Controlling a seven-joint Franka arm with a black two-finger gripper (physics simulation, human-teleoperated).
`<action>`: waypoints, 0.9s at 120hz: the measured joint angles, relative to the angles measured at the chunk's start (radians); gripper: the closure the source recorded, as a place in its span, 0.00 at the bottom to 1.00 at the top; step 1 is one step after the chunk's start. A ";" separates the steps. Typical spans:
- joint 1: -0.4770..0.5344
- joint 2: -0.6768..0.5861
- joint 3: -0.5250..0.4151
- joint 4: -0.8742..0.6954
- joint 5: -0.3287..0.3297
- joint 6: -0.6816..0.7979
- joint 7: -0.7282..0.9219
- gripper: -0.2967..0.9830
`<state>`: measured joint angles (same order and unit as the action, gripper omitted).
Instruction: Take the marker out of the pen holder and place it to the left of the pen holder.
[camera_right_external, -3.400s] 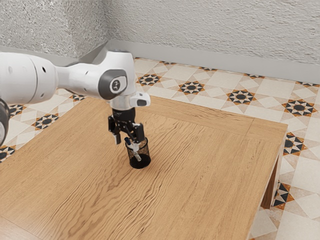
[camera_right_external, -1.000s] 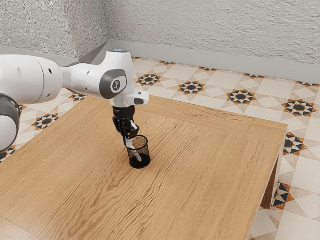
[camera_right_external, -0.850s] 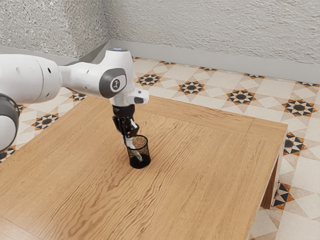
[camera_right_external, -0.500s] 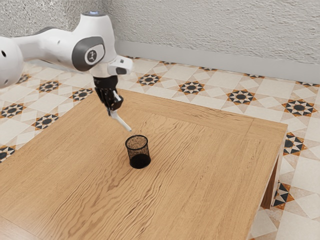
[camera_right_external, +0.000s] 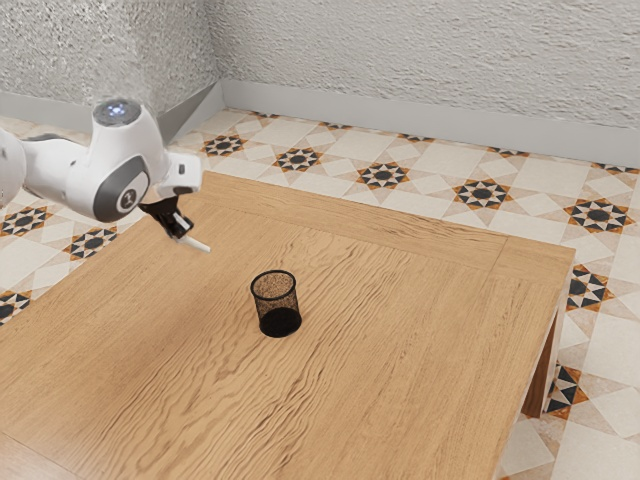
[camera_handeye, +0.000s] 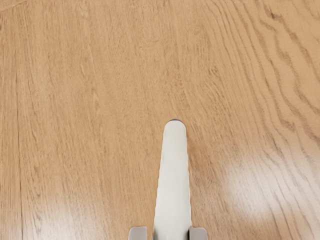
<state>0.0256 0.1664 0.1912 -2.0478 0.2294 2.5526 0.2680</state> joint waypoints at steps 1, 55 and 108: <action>0.002 0.008 0.001 -0.001 0.001 0.017 0.001 0.85; 0.024 0.210 0.008 -0.009 -0.010 0.546 0.109 0.85; 0.024 0.238 0.006 -0.019 -0.020 0.616 0.182 0.85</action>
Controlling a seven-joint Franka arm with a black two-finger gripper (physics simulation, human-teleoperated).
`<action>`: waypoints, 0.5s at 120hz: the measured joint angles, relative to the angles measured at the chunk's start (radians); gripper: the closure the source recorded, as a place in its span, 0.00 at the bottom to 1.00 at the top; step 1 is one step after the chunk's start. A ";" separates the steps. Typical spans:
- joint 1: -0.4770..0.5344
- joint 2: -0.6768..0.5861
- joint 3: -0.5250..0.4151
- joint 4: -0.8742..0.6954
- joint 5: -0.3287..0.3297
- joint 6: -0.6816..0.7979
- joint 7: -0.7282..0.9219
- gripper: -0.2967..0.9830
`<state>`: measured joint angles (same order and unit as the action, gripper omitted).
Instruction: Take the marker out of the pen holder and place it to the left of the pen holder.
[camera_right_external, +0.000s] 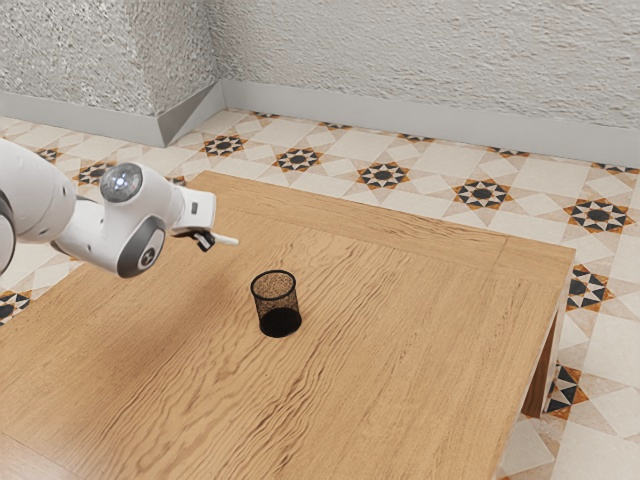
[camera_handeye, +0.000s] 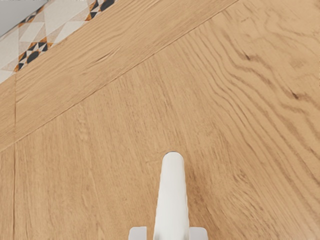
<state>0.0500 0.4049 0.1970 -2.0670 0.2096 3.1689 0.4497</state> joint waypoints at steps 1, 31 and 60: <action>0.000 0.000 0.000 0.000 0.000 0.000 0.001 0.85; 0.001 0.005 -0.002 -0.001 0.003 -0.004 0.016 0.63; 0.000 -0.050 -0.018 0.003 0.004 -0.043 0.021 0.41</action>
<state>0.0498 0.3544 0.1792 -2.0640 0.2132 3.1255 0.4709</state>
